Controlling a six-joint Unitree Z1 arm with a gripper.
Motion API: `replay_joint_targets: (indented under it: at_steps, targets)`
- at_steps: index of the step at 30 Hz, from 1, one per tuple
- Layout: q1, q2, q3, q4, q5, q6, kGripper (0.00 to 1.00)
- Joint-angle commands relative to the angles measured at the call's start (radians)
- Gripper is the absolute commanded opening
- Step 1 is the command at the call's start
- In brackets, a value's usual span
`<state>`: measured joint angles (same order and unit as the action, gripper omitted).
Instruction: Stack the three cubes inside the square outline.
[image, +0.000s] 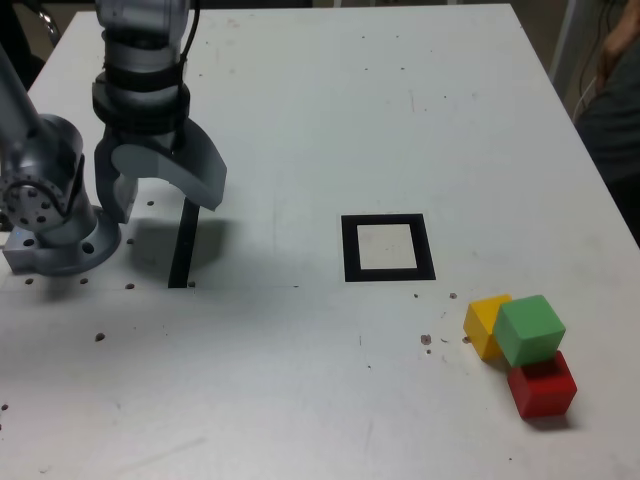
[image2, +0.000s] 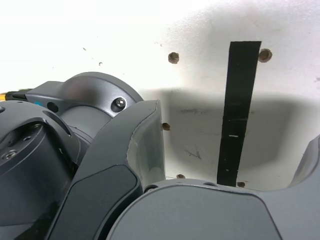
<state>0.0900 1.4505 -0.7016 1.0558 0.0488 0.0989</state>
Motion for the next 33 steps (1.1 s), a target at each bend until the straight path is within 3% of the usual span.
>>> replay_joint_targets:
  at_steps: [1, 14, 21, 33]
  targets:
    - [0.002, -0.002, -0.010, 0.003, -0.002, -0.002, 1.00]
    - [-0.036, 0.021, -0.124, 0.066, -0.023, 0.004, 0.99]
    - [-0.110, 0.114, -0.258, 0.106, -0.052, -0.013, 0.99]
    - [-0.227, 0.264, -0.588, 0.269, -0.057, -0.063, 0.99]
